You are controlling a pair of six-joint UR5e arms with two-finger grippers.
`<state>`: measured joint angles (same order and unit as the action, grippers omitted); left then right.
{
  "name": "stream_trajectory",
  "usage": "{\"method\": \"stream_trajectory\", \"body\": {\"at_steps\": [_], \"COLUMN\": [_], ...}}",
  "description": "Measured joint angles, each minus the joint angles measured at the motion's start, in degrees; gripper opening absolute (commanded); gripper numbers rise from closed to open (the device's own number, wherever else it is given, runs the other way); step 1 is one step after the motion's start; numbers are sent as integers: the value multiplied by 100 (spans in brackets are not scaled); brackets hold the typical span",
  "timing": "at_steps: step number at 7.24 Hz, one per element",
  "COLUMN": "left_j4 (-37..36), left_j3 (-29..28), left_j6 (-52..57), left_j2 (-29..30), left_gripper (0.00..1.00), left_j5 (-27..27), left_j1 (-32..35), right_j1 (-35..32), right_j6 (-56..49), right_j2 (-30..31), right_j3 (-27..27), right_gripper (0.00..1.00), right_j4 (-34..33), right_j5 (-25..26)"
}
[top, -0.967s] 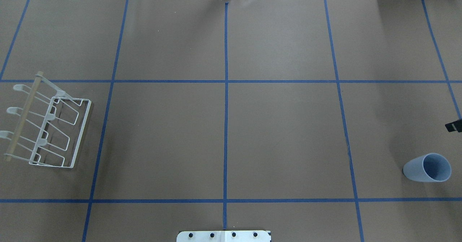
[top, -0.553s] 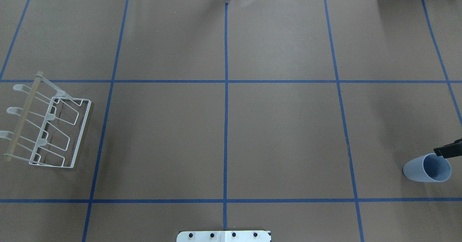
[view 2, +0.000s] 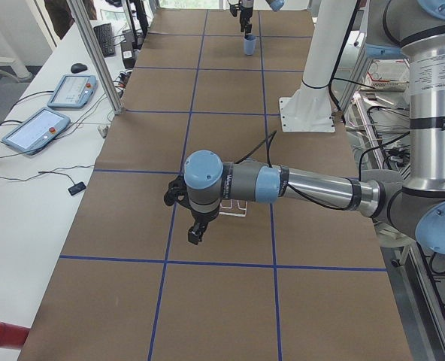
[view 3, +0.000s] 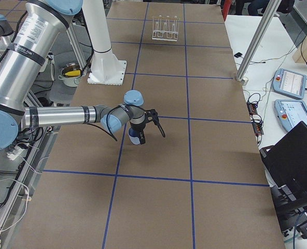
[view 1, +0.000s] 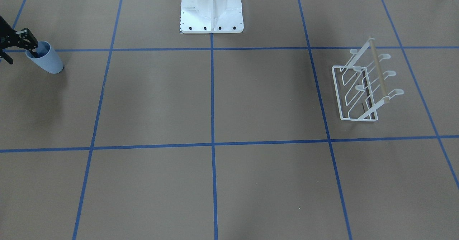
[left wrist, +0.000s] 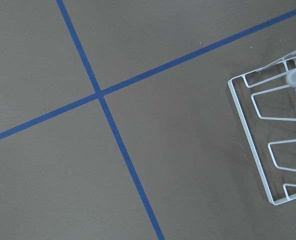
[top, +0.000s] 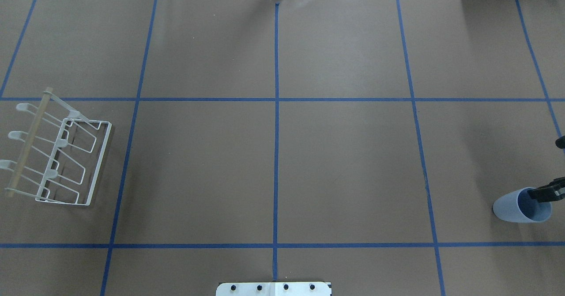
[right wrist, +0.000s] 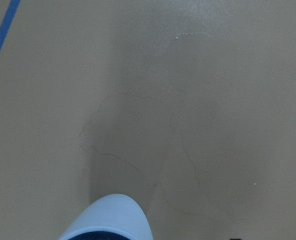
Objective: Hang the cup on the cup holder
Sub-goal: 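Reach the right gripper down into the mouth of the pale blue cup, then grip the cup rim with the right gripper and lift it toward the table center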
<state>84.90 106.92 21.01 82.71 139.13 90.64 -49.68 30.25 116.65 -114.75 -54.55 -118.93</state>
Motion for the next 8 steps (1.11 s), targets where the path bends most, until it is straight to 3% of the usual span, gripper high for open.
{"method": "stream_trajectory", "body": {"at_steps": [5,8], "left_j4": [24,773], "left_j3": [9,70], "left_j6": [4,-456], "left_j2": [0,75], "left_gripper": [99,99], "left_j5": [0,6], "left_j1": [2,-2], "right_j1": [76,-376], "right_j6": [-5,10], "right_j2": [-21,-416], "right_j3": [-85,-164], "right_gripper": [0,0], "right_j4": [160,169], "right_j5": [-186,-740]}}
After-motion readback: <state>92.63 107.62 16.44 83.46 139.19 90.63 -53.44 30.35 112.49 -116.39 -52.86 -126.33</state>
